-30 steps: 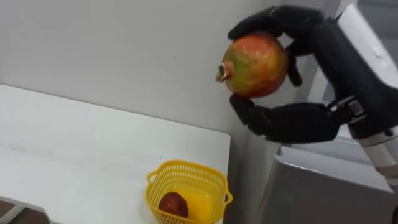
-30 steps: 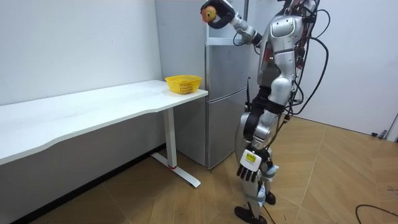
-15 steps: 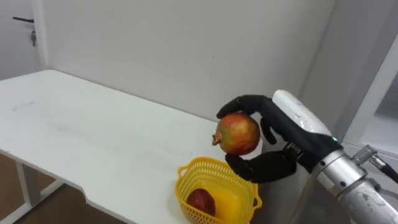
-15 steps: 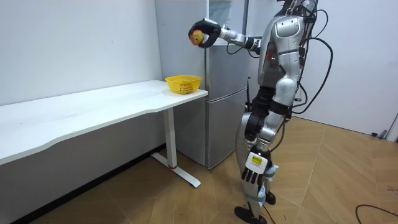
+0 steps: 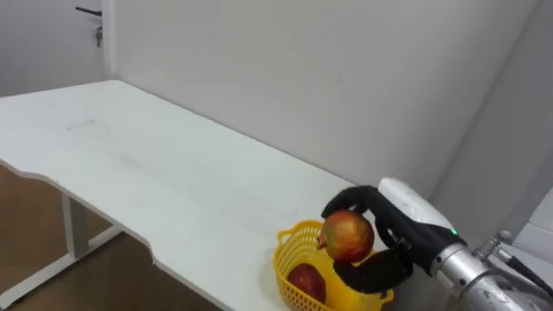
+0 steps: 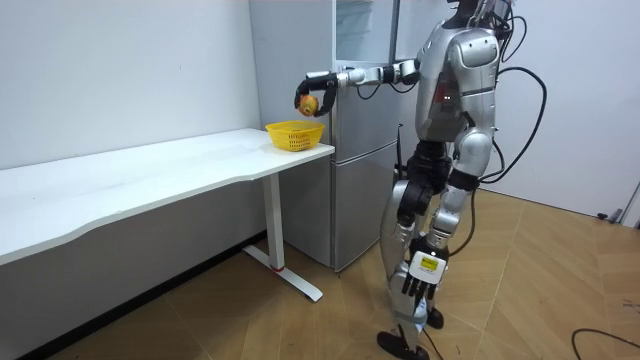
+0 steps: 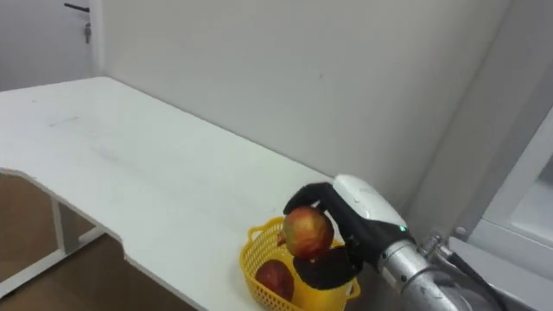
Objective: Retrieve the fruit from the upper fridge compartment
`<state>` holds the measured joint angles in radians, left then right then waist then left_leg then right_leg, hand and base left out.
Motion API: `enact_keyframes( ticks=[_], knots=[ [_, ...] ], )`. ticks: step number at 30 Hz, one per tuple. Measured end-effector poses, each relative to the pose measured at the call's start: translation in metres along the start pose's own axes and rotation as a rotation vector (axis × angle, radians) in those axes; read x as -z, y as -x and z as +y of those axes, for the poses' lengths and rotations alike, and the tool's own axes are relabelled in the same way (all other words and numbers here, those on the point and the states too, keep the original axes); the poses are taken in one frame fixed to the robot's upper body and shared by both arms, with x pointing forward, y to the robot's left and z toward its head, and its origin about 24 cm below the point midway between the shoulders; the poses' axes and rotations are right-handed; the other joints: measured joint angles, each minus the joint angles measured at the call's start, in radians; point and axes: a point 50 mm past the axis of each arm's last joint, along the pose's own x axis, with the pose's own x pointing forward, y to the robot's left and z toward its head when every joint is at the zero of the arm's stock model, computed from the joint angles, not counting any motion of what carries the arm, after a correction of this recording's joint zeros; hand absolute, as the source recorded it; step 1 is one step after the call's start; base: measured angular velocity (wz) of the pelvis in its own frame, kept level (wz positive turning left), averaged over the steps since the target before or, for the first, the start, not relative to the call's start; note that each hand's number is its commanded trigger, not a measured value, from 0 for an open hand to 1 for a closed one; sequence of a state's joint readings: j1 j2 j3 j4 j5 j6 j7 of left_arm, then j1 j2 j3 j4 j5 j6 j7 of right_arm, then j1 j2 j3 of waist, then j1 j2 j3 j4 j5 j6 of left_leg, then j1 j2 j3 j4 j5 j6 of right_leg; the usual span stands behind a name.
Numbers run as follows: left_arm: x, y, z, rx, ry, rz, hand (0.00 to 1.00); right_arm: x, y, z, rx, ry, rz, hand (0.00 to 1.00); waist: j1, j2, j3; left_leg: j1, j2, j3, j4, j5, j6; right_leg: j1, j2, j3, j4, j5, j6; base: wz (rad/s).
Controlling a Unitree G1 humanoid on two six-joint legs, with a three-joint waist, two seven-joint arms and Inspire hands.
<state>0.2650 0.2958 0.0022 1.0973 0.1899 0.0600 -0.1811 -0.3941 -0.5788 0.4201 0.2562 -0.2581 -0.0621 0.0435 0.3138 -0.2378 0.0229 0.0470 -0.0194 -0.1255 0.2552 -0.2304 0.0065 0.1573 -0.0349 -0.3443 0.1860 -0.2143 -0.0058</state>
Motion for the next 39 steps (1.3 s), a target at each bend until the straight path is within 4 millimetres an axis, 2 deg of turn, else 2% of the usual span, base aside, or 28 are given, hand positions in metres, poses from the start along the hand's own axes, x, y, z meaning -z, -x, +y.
enact_keyframes(
  ticks=[1,4,8,12,19,20,21,22,28,32,39],
  knots=[
    [-0.001,0.0,0.0,0.0,-0.004,0.0,0.0,0.004,0.0,0.001,-0.004,-0.003,0.018,1.0,0.001,-0.001,0.0018,-0.006,-0.002,-0.004,0.002,0.0,0.0,-0.002,-0.001,-0.005,0.0,0.0,0.0,0.21],
    [0.004,0.001,0.002,-0.001,-0.009,0.016,0.0,0.022,0.002,0.004,-0.017,-0.024,0.109,1.0,0.014,-0.005,0.0,-0.027,-0.007,-0.015,0.007,-0.001,-0.001,-0.017,-0.003,-0.011,0.0,0.0,0.0,0.06],
    [0.006,0.001,0.003,0.001,-0.006,0.025,0.0,0.032,-0.001,0.0,-0.012,-0.02,0.163,1.0,0.018,-0.006,0.0001,-0.039,-0.009,-0.017,0.014,0.0,0.0,-0.024,-0.004,-0.013,0.001,0.0,0.0,0.02],
    [0.006,0.002,0.004,-0.003,-0.007,0.022,0.0,0.034,-0.005,-0.007,0.0,-0.012,0.181,1.0,0.02,-0.009,-0.0004,-0.044,-0.011,-0.021,0.019,0.0,0.0,-0.026,-0.006,-0.018,0.001,0.0,0.0,0.02],
    [0.003,0.001,0.004,-0.008,-0.007,0.017,0.0,0.042,-0.005,-0.001,-0.013,-0.025,0.218,1.0,0.023,-0.015,0.0012,-0.055,-0.012,-0.027,0.029,-0.001,0.0,-0.029,-0.006,-0.025,0.001,0.0,0.0,0.04],
    [0.003,0.001,0.003,-0.008,-0.007,0.017,0.0,0.043,-0.004,-0.001,-0.015,-0.026,0.224,0.88,0.023,-0.014,0.0022,-0.058,-0.012,-0.027,0.031,-0.001,0.0,-0.031,-0.006,-0.025,0.001,0.0,0.0,0.0],
    [0.004,0.002,0.003,-0.008,-0.007,0.019,0.0,0.043,-0.004,0.0,-0.015,-0.026,0.228,0.71,0.022,-0.013,0.0029,-0.059,-0.012,-0.027,0.032,-0.001,0.0,-0.031,-0.006,-0.026,0.001,0.0,0.0,0.0],
    [0.004,0.002,0.003,-0.008,-0.007,0.02,0.0,0.044,-0.004,0.0,-0.015,-0.025,0.228,0.0,0.022,-0.013,0.0032,-0.06,-0.012,-0.028,0.033,-0.001,0.0,-0.032,-0.006,-0.027,0.002,0.0,0.0,0.0],
    [0.004,0.001,0.003,-0.008,-0.006,0.022,0.0,0.045,-0.004,0.0,-0.015,-0.025,0.24,0.0,0.022,-0.012,0.004,-0.071,-0.013,-0.032,0.041,-0.002,-0.001,-0.037,-0.006,-0.036,0.003,0.0,0.0,0.03],
    [0.004,0.001,0.003,-0.01,-0.004,0.018,0.0,0.045,-0.004,-0.002,-0.006,-0.029,0.239,0.0,0.022,-0.006,0.0075,-0.074,-0.014,-0.039,0.048,-0.002,-0.001,-0.036,-0.005,-0.042,0.003,0.0,0.0,0.04],
    [0.002,0.001,0.002,-0.01,-0.003,0.01,0.0,0.045,-0.004,-0.004,0.009,-0.03,0.236,0.0,0.023,0.004,0.0052,-0.072,-0.014,-0.039,0.047,-0.002,-0.001,-0.035,-0.005,-0.042,0.003,0.0,-0.001,0.0]
  ],
)
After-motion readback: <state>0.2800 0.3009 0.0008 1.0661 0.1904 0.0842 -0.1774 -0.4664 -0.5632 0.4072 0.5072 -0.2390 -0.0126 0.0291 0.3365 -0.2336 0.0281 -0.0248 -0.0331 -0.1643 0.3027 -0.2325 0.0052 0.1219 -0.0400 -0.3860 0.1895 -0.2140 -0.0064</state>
